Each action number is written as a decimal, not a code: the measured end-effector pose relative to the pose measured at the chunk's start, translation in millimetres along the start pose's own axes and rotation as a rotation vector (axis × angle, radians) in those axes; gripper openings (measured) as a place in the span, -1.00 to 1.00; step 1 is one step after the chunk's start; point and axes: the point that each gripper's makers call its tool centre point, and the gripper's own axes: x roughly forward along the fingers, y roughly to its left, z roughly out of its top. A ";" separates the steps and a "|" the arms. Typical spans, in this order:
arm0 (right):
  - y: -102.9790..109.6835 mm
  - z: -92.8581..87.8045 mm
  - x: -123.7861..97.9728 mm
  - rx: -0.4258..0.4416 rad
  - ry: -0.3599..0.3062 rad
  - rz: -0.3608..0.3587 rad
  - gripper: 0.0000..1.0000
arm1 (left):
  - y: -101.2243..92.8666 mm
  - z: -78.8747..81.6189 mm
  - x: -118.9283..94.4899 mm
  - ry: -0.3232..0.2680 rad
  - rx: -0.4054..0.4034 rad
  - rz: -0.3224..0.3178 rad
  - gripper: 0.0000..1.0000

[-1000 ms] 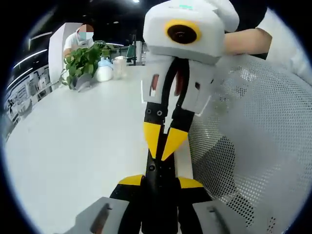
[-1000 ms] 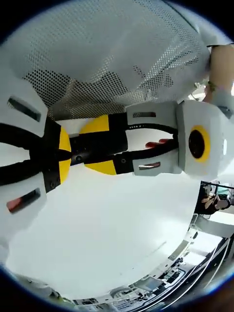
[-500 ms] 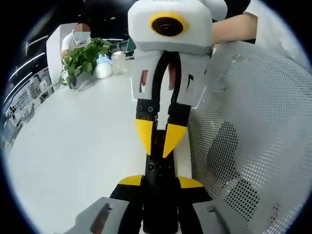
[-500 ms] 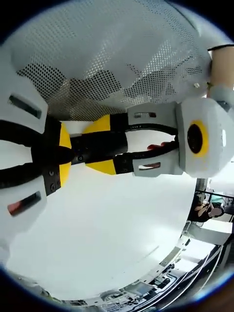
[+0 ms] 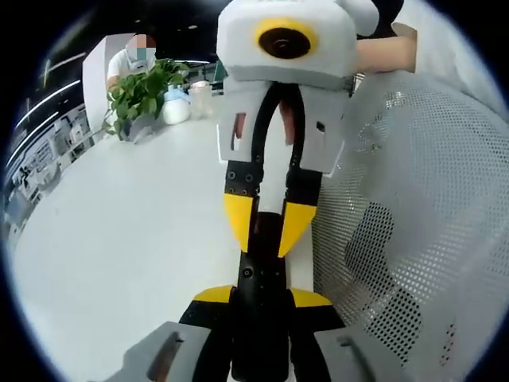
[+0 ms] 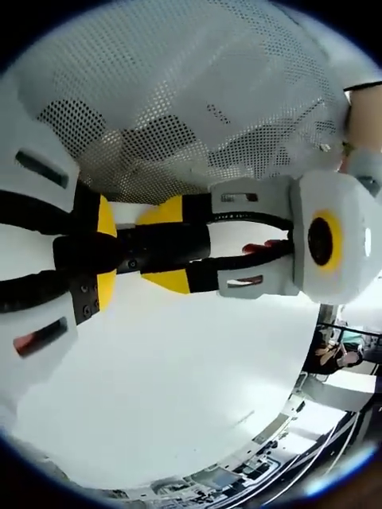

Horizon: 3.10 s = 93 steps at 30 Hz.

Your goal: Press the specified remote control buttons in sequence, fully releasing each button before pressing the next.

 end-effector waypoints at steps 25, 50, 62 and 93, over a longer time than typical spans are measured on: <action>0.5 -4.3 -0.9 0.050 -0.029 0.002 -0.65 | -0.3 -0.1 -1.7 0.005 -0.018 0.008 -0.50; -5.8 -30.9 -2.1 0.056 0.093 -0.023 -0.48 | -0.5 0.3 -2.4 0.000 -0.026 0.001 -0.50; -7.7 -34.0 0.7 0.104 0.087 -0.006 -0.49 | 3.9 7.5 0.1 -0.069 -0.157 0.006 -0.48; -7.6 -32.0 -3.4 0.105 0.091 -0.006 -0.50 | 39.5 54.9 -72.6 -0.227 -0.403 0.235 0.01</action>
